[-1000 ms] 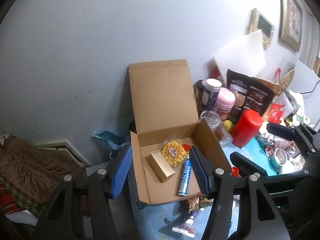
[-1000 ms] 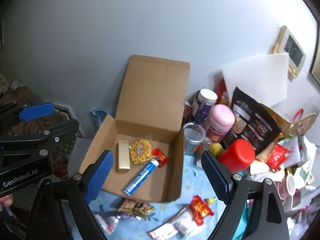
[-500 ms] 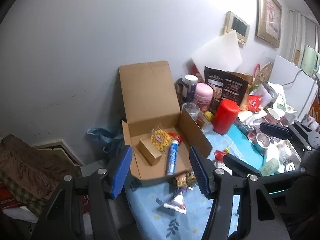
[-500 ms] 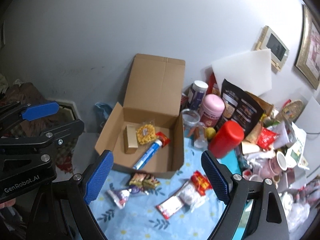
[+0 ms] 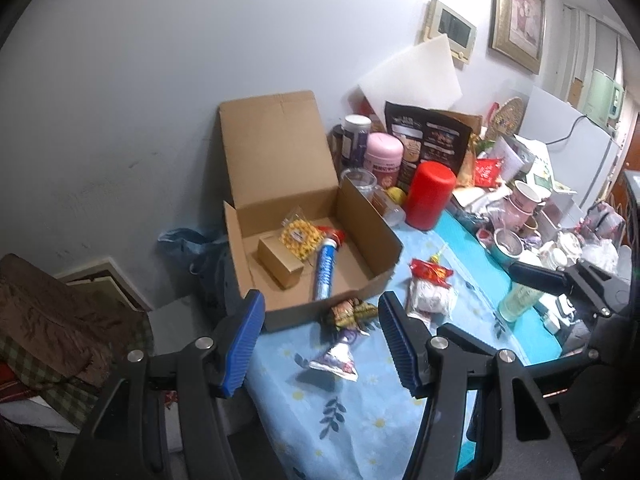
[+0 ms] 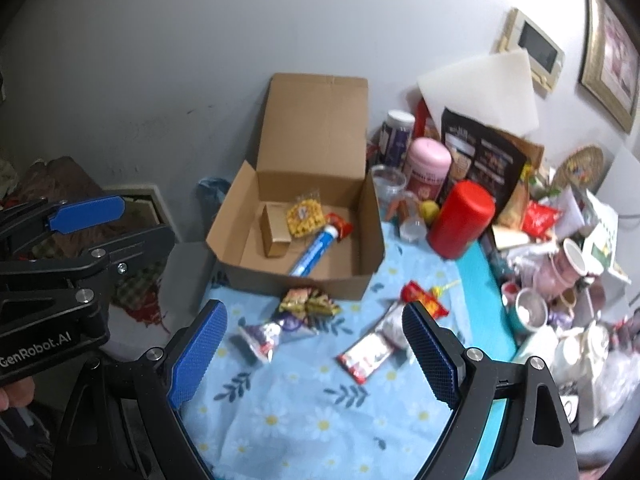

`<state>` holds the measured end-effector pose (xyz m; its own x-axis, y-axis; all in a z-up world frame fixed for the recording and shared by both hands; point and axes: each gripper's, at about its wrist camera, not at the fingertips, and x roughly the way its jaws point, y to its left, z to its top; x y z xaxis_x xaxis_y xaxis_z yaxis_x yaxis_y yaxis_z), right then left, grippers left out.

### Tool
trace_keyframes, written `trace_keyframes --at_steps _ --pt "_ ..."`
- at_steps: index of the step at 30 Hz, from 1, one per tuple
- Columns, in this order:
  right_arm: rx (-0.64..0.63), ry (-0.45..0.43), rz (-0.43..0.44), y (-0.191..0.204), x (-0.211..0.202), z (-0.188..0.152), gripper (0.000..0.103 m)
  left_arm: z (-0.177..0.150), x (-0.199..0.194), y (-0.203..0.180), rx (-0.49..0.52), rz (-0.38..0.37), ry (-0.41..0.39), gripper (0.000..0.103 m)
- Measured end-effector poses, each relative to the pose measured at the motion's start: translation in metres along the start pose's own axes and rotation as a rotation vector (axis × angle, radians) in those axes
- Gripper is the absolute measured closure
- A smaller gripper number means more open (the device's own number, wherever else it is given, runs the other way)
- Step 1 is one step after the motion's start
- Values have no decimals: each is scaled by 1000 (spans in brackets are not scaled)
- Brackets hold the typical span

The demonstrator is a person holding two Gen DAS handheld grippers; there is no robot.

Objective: Organize snacks
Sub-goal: 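Withdraw both tools from the box back over the table, then grasp the red-white spicy strip pack with the right tool while the left tool grasps the purple-silver candy bag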

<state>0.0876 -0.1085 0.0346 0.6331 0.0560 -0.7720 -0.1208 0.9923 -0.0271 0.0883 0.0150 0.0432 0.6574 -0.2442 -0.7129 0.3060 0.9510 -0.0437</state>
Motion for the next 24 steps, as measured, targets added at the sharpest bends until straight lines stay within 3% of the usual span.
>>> trace_keyframes --at_steps 13,24 --pt "84 107 28 -33 42 -51 13 -32 53 -25 1 -91 101 44" --pt "129 210 30 -65 94 -85 13 -51 125 -37 10 -81 245 44"
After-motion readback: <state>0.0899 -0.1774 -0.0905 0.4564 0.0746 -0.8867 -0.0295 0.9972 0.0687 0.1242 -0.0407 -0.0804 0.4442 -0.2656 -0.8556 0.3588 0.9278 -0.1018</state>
